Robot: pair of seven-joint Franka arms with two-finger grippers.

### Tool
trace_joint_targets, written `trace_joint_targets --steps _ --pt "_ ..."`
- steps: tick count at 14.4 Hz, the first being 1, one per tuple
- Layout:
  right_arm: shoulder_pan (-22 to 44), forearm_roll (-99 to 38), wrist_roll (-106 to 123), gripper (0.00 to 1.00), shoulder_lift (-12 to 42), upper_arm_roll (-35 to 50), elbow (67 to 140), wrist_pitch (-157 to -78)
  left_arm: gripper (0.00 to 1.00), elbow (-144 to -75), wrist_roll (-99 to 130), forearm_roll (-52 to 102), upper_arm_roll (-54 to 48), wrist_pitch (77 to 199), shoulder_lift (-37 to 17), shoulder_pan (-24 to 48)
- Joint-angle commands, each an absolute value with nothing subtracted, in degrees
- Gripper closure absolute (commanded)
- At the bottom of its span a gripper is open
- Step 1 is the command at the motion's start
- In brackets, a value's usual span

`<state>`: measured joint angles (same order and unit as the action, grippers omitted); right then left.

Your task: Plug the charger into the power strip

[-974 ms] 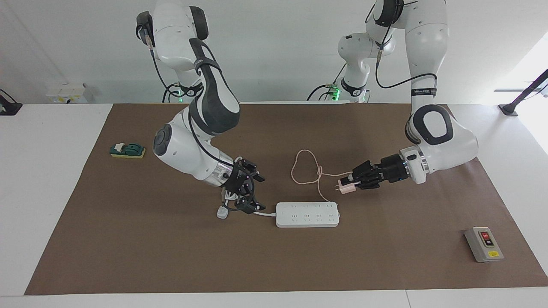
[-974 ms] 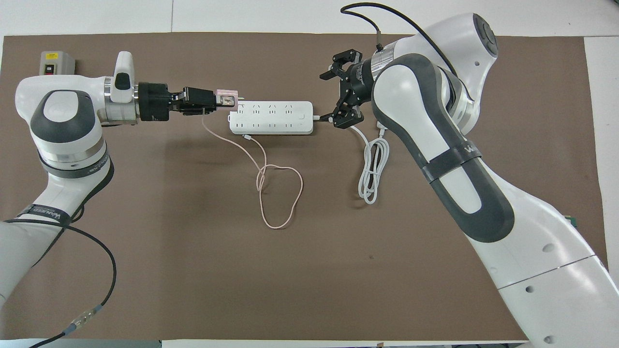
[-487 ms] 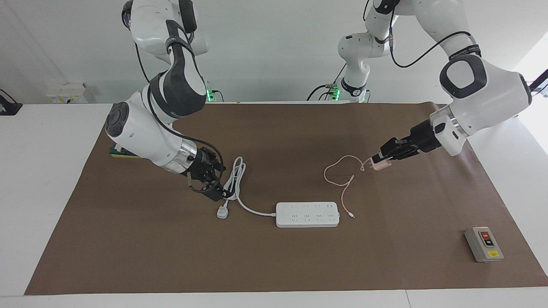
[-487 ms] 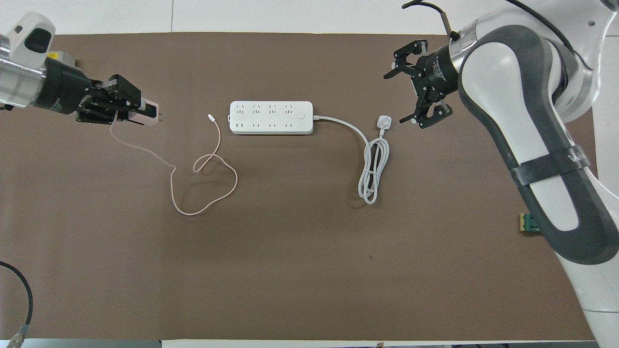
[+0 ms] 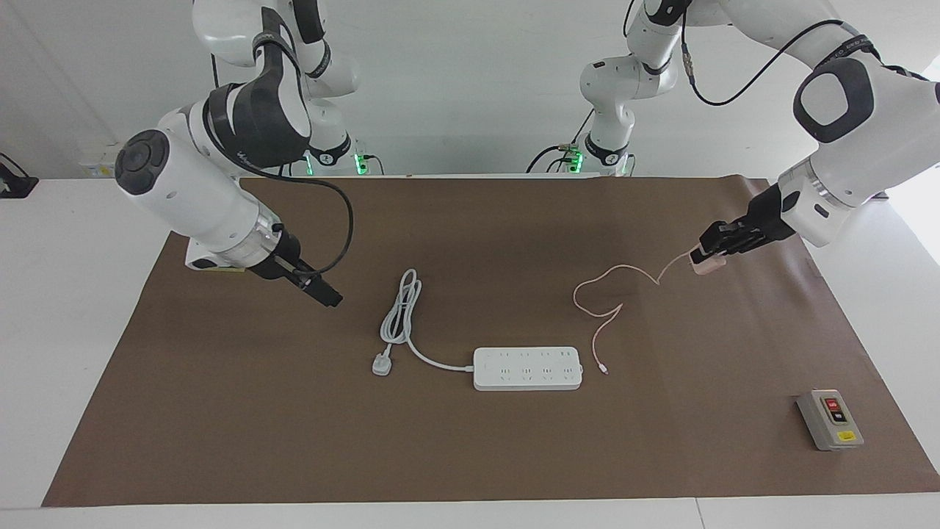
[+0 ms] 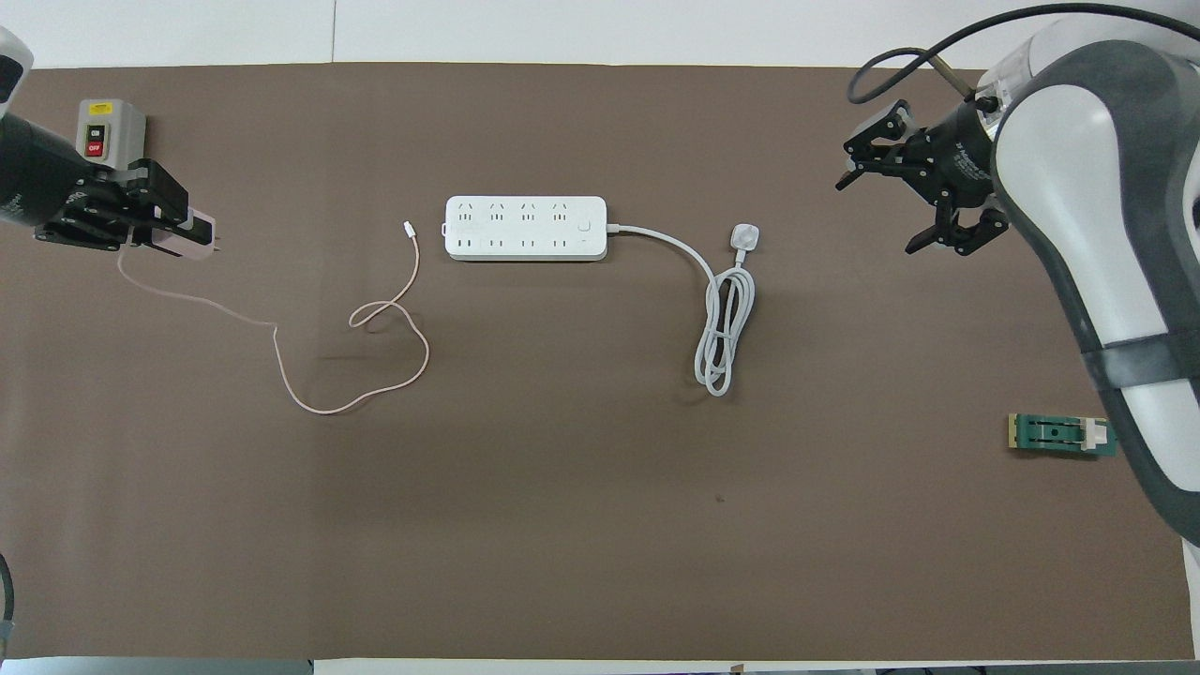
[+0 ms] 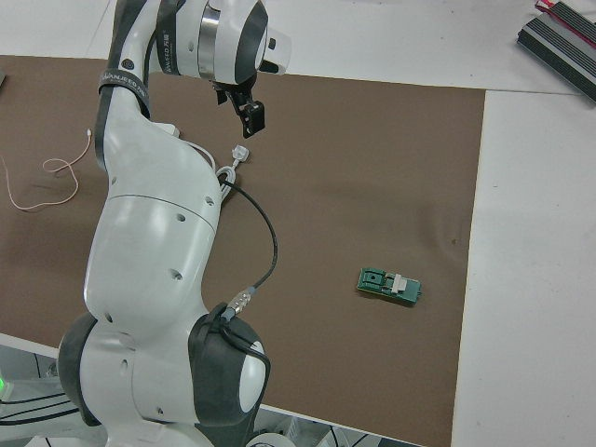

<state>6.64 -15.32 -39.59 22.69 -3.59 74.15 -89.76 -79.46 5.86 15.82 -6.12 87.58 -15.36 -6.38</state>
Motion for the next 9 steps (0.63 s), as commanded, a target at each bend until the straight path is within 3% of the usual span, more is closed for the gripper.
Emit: trace_joint_targets --steps 1,5,9 --pt "5.8 -10.5 -28.6 0.0 20.4 -3.0 75.4 -88.5 1.0 -77.3 8.3 8.5 -6.8 86.3 -16.3 -4.9" --pt "4.8 -5.5 -11.8 0.0 18.1 -3.0 75.8 -88.1 1.0 -77.1 12.6 7.8 -6.6 85.6 -15.9 -4.7" --pt "4.6 -1.5 -2.1 0.0 12.7 -3.0 80.9 -88.3 1.0 -77.2 19.1 5.6 -5.8 88.1 -15.0 -4.9"
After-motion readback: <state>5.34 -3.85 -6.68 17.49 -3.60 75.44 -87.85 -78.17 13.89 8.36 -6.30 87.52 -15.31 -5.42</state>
